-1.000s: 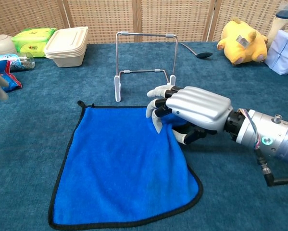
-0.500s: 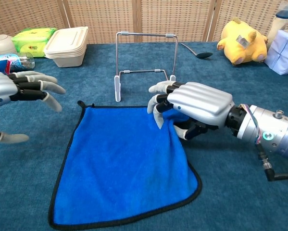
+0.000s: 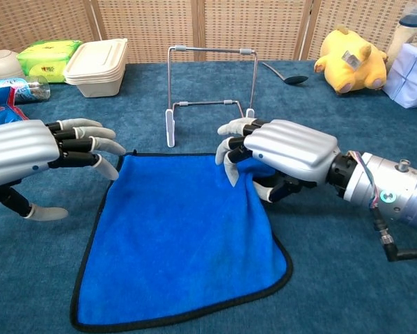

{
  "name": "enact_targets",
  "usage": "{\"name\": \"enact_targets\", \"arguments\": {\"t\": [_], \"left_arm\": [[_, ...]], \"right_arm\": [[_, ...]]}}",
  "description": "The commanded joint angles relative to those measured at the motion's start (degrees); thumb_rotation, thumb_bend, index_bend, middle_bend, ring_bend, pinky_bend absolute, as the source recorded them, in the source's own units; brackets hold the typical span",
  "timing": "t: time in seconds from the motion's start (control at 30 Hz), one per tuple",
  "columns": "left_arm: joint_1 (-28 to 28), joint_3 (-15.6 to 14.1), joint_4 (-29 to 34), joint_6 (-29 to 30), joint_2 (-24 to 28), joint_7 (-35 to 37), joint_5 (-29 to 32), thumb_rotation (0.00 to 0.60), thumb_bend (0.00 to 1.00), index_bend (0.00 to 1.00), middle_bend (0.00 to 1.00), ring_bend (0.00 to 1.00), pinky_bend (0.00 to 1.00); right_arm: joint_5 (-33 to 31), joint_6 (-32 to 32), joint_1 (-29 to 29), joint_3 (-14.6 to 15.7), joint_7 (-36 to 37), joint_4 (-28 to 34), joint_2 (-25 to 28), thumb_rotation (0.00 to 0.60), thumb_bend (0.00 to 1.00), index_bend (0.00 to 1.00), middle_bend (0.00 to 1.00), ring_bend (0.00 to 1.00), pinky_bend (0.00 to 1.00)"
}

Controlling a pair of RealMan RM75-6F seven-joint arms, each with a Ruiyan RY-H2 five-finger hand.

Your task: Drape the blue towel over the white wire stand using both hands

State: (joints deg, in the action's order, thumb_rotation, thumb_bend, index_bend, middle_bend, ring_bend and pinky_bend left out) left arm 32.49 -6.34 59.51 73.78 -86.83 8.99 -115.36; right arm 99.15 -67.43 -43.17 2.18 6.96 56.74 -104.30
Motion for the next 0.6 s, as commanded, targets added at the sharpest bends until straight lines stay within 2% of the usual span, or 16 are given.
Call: {"name": "enact_targets", "arguments": {"t": [0.03, 0.6], "left_arm": [[0.5, -0.6, -2.0, 0.6, -2.1, -0.4, 0.0, 0.6, 0.35, 0.24, 0.13, 0.04, 0.04], [1.4, -2.4, -8.1, 1.8, -7.4, 0.2, 2.5, 0.6, 0.35, 0.24, 0.12, 0.03, 0.02]], "right_arm": [[-0.2, 0.1, 0.1, 0.0, 0.2, -0.1, 0.0, 0.6, 0.5, 0.62, 0.3, 0.09, 0.06], [-0.5, 0.3, 0.3, -0.1, 0.9, -0.6, -0.2, 0.6, 0.5, 0.61, 0.29, 0.09, 0.06]]}}
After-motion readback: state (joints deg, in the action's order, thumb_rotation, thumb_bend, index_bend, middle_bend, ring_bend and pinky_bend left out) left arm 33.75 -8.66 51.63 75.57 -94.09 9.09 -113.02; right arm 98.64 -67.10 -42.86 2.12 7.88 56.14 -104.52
